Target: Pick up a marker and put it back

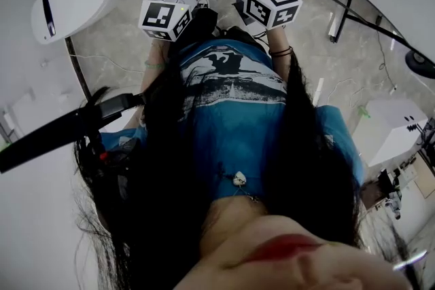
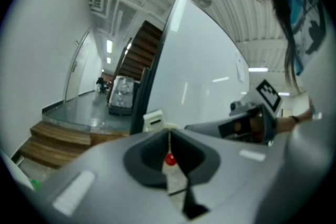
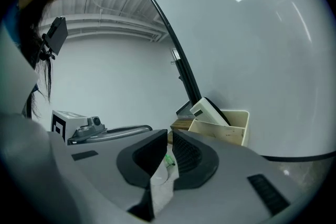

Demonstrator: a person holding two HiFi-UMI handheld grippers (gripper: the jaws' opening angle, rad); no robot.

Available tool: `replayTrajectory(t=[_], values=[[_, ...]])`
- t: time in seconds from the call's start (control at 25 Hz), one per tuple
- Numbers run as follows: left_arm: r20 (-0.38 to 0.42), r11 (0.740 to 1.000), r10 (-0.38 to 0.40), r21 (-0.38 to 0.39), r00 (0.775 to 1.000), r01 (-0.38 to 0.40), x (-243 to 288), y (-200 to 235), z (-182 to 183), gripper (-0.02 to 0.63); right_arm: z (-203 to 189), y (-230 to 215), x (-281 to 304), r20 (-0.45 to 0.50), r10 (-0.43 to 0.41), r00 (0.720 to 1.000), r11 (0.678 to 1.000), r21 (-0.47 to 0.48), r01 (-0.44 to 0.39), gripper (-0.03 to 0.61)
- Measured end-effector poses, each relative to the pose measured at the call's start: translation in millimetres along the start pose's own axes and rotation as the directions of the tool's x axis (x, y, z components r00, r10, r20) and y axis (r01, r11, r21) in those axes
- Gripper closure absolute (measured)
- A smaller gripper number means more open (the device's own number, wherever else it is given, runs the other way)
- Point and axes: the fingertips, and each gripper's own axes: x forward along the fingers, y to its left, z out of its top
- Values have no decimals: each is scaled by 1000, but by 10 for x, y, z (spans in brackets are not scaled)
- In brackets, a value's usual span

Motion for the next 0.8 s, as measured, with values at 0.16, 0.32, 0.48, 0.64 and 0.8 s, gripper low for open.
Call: replayTrajectory(t=[0.16, 0.32, 0.48, 0.64, 0.8], values=[[-8, 1000, 0, -8, 1000, -1, -37, 373, -45, 611, -7, 14, 387, -30, -24, 999, 999, -48, 22, 565], [-18, 1000, -12, -10, 1000, 12, 104, 439, -49, 611, 5, -156, 487, -69, -45, 997, 993, -108, 38, 485], [-27, 1000, -23, -18, 999, 22, 118, 579, -76, 611, -30, -192, 663, -118, -74, 990, 984, -168, 53, 466], [-32, 999, -33, -22, 999, 33, 177, 680, -103, 611, -36, -287, 822, -150, -141, 979, 960, -260, 98, 439], [-34, 999, -37, -27, 999, 36, 217, 689, -91, 611, -113, -309, 887, -221, -153, 963, 944, -322, 76, 420]])
